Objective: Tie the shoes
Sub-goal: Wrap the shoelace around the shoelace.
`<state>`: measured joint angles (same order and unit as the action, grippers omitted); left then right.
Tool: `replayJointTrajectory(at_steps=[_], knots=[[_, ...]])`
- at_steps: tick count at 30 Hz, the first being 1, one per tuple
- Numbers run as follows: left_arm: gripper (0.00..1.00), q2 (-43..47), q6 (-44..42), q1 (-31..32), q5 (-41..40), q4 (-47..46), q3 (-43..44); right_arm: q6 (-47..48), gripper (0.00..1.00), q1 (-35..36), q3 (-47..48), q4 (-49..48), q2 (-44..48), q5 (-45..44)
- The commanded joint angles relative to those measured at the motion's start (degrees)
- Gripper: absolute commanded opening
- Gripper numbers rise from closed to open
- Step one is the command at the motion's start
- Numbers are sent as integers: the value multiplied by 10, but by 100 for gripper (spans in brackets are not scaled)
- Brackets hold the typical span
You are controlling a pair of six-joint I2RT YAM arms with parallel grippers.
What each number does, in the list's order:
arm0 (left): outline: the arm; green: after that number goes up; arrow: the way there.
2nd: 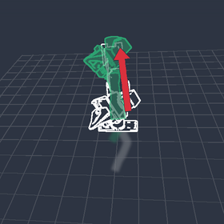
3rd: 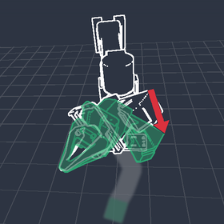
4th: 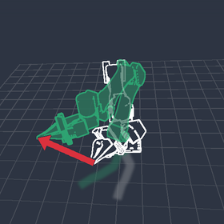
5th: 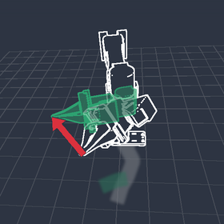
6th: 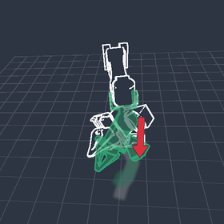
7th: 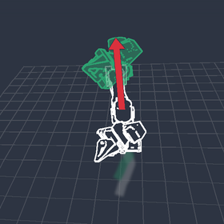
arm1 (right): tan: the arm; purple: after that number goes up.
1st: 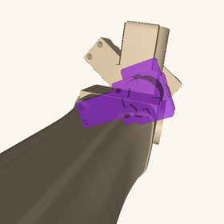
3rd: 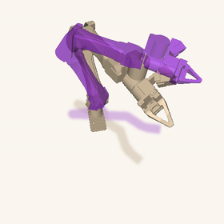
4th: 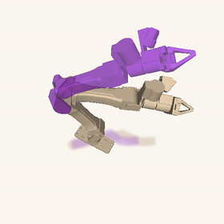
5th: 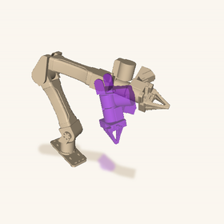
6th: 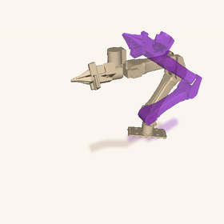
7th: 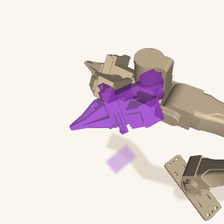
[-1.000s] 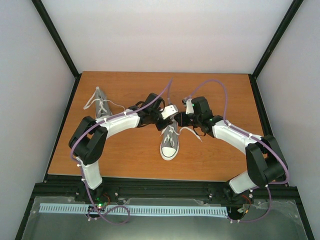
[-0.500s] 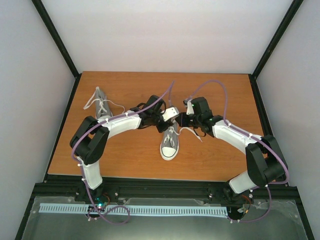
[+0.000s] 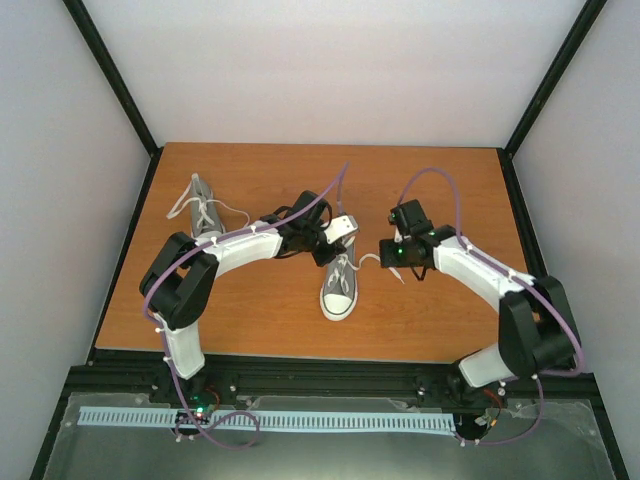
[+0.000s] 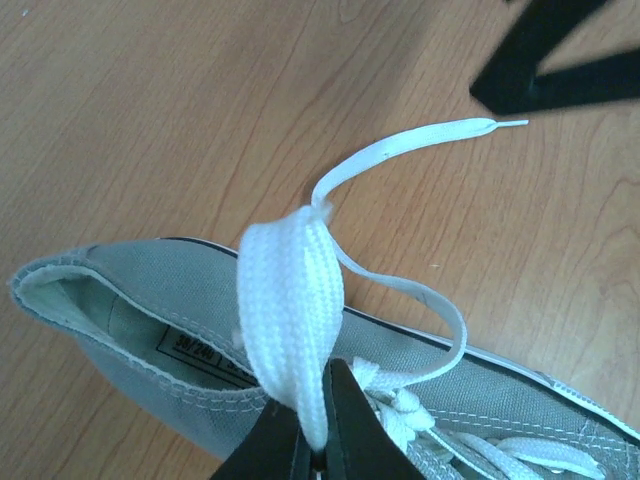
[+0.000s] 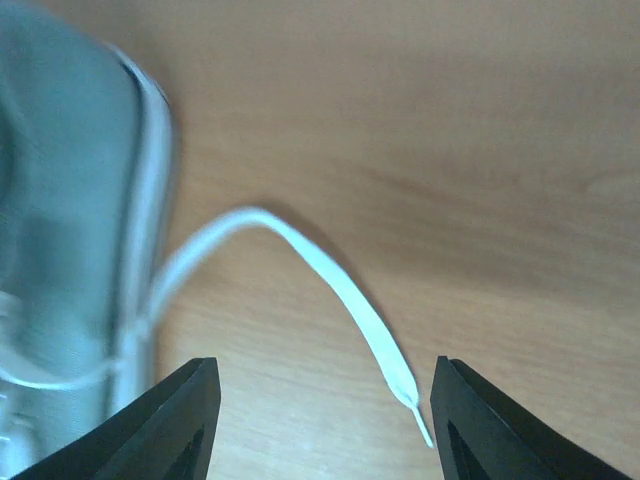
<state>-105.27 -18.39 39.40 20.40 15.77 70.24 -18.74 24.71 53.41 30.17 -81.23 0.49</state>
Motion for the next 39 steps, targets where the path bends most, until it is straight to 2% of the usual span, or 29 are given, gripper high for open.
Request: replayJointTrajectory(at_steps=[1,8,13,14,15,16,18,22,27,30,33,39], knots=[[1,0,-5,6,6,14,20,36,61,0,-9,93,-64,-6],[1,1,-6,6,9,19,22,64,63,-5,-2,93,-143,-26],[1,1,-8,5,8,21,23,79,55,-8,-3,84,-186,15],[1,1,-8,6,9,22,24,80,48,-10,-4,83,-189,19],[1,0,-8,6,9,22,24,81,35,-12,-5,83,-190,23],[1,0,-8,6,11,24,25,82,18,-14,-5,81,-187,25],[1,0,-9,6,12,26,26,87,4,-21,-7,76,-172,41],[1,1,-12,6,16,31,29,104,3,-68,6,44,-126,123],[1,0,-12,6,22,37,37,120,3,-102,95,-35,-123,343],[1,2,-12,6,26,37,36,68,3,-102,144,-125,-160,459],[1,3,-12,6,27,37,34,15,3,-99,206,-164,-216,509],[1,4,-10,5,35,38,34,-9,3,-59,274,-173,-289,538]])
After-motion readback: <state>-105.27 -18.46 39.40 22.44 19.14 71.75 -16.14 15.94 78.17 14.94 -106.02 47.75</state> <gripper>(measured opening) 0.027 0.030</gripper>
